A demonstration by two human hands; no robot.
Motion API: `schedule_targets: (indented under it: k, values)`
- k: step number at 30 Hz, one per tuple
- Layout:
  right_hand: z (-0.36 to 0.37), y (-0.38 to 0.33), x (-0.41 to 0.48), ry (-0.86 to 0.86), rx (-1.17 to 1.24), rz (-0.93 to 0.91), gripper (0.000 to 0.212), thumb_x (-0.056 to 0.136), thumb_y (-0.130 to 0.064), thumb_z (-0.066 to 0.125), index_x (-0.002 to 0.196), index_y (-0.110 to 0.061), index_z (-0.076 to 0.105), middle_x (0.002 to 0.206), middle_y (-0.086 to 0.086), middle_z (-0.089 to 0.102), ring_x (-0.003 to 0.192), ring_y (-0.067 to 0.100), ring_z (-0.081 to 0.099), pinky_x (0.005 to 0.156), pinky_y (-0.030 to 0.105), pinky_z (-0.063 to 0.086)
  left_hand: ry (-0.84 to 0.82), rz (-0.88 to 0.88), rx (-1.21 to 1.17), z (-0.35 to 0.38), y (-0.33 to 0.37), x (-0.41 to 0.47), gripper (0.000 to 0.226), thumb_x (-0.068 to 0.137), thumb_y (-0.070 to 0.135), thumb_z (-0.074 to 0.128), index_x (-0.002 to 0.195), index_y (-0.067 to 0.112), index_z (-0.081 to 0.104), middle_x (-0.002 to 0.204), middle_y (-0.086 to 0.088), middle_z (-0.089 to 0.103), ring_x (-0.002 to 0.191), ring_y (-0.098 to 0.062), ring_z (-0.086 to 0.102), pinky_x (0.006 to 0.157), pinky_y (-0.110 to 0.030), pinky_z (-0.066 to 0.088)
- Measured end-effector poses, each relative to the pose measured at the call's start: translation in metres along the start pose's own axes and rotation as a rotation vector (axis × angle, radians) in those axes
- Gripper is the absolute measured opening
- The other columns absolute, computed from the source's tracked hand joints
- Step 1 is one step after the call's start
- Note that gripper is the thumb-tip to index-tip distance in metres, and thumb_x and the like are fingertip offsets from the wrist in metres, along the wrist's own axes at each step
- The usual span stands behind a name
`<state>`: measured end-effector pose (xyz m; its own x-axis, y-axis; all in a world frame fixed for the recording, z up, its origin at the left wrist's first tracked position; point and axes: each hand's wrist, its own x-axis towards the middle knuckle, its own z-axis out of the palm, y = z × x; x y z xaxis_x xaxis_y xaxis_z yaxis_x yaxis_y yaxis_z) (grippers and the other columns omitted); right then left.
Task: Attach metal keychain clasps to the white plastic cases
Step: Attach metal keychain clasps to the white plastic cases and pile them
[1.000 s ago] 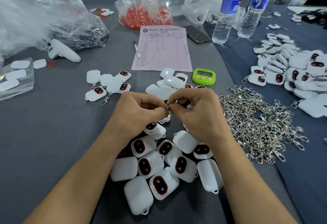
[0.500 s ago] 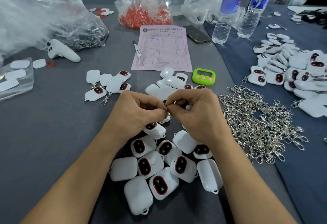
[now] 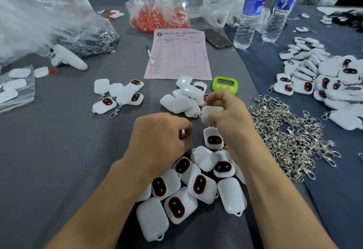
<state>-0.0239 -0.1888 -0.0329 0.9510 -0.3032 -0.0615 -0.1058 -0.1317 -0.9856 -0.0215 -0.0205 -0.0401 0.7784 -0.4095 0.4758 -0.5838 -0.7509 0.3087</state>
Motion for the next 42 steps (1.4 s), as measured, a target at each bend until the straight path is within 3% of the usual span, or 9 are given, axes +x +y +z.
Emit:
schedule_targets:
  k: [3, 7, 9, 14, 19, 27, 34, 38, 42]
  values:
    - [-0.003, 0.002, -0.001, -0.048, -0.038, -0.071, 0.037, 0.068, 0.003, 0.068, 0.092, -0.025, 0.062, 0.089, -0.008, 0.074, 0.071, 0.010, 0.061, 0.066, 0.031, 0.048, -0.148, -0.046, 0.025, 0.008, 0.002, 0.002, 0.012, 0.074, 0.042, 0.071, 0.084, 0.039, 0.076, 0.072, 0.008, 0.068, 0.069, -0.017, 0.062, 0.058, -0.027, 0.041]
    - [-0.013, 0.001, -0.004, -0.071, -0.167, -0.143, 0.031, 0.066, -0.013, 0.083, 0.090, -0.024, 0.067, 0.082, -0.007, 0.078, 0.073, 0.019, 0.072, 0.073, 0.040, 0.058, -0.167, -0.144, 0.008, 0.011, -0.001, 0.005, 0.015, 0.073, 0.047, 0.075, 0.088, 0.045, 0.076, 0.077, 0.009, 0.071, 0.066, -0.014, 0.053, 0.060, -0.026, 0.033]
    - [-0.016, 0.000, -0.004, -0.089, -0.241, -0.138, 0.026, 0.066, -0.016, 0.078, 0.089, -0.026, 0.070, 0.079, -0.007, 0.078, 0.068, 0.021, 0.071, 0.069, 0.042, 0.060, -0.189, -0.174, -0.003, 0.012, -0.003, 0.006, 0.018, 0.073, 0.050, 0.073, 0.091, 0.048, 0.076, 0.082, 0.010, 0.071, 0.069, -0.011, 0.047, 0.060, -0.025, 0.031]
    - [-0.019, 0.000, -0.002, -0.127, -0.324, -0.118, 0.023, 0.080, -0.007, 0.068, 0.090, -0.027, 0.072, 0.059, -0.012, 0.069, 0.045, 0.007, 0.056, 0.055, 0.026, 0.045, -0.292, -0.240, -0.128, 0.011, -0.010, 0.006, 0.019, 0.074, 0.045, 0.075, 0.093, 0.047, 0.077, 0.077, 0.015, 0.064, 0.076, -0.009, 0.056, 0.064, -0.024, 0.039]
    - [-0.019, 0.000, -0.003, -0.115, -0.343, -0.108, 0.023, 0.079, -0.009, 0.069, 0.089, -0.030, 0.075, 0.063, -0.008, 0.071, 0.047, 0.007, 0.057, 0.057, 0.026, 0.046, -0.281, -0.218, -0.266, 0.009, -0.010, 0.004, 0.024, 0.068, 0.041, 0.070, 0.091, 0.045, 0.076, 0.073, 0.015, 0.065, 0.074, -0.008, 0.059, 0.070, -0.027, 0.049]
    - [-0.016, 0.000, -0.004, -0.127, -0.368, -0.086, 0.023, 0.075, -0.010, 0.070, 0.085, -0.030, 0.078, 0.073, -0.004, 0.075, 0.052, 0.005, 0.060, 0.062, 0.025, 0.048, -0.272, -0.258, -0.300, 0.009, -0.015, 0.004, 0.028, 0.070, 0.032, 0.080, 0.091, 0.049, 0.073, 0.070, 0.019, 0.064, 0.077, 0.001, 0.059, 0.061, -0.009, 0.039]
    - [-0.016, 0.000, -0.004, -0.116, -0.431, -0.086, 0.023, 0.074, -0.013, 0.070, 0.081, -0.034, 0.077, 0.070, -0.007, 0.075, 0.053, 0.007, 0.061, 0.060, 0.022, 0.048, -0.282, -0.312, -0.302, 0.009, -0.011, 0.006, 0.028, 0.071, 0.032, 0.081, 0.089, 0.051, 0.072, 0.072, 0.016, 0.067, 0.080, 0.002, 0.059, 0.059, -0.011, 0.042]
    - [-0.018, -0.002, -0.005, -0.131, -0.420, -0.063, 0.024, 0.070, -0.010, 0.071, 0.080, -0.030, 0.077, 0.058, -0.009, 0.069, 0.046, 0.005, 0.058, 0.053, 0.021, 0.045, -0.276, -0.309, -0.271, 0.008, -0.008, 0.004, 0.018, 0.073, 0.035, 0.081, 0.088, 0.044, 0.078, 0.073, 0.013, 0.068, 0.072, -0.004, 0.061, 0.064, -0.023, 0.048]
    - [-0.017, -0.002, -0.004, -0.163, -0.362, -0.011, 0.022, 0.069, -0.007, 0.069, 0.079, -0.025, 0.077, 0.054, 0.002, 0.069, 0.041, 0.011, 0.057, 0.045, 0.020, 0.043, -0.226, -0.287, -0.175, 0.006, -0.003, 0.001, 0.017, 0.071, 0.044, 0.074, 0.087, 0.040, 0.080, 0.076, 0.009, 0.069, 0.073, -0.012, 0.061, 0.068, -0.029, 0.049]
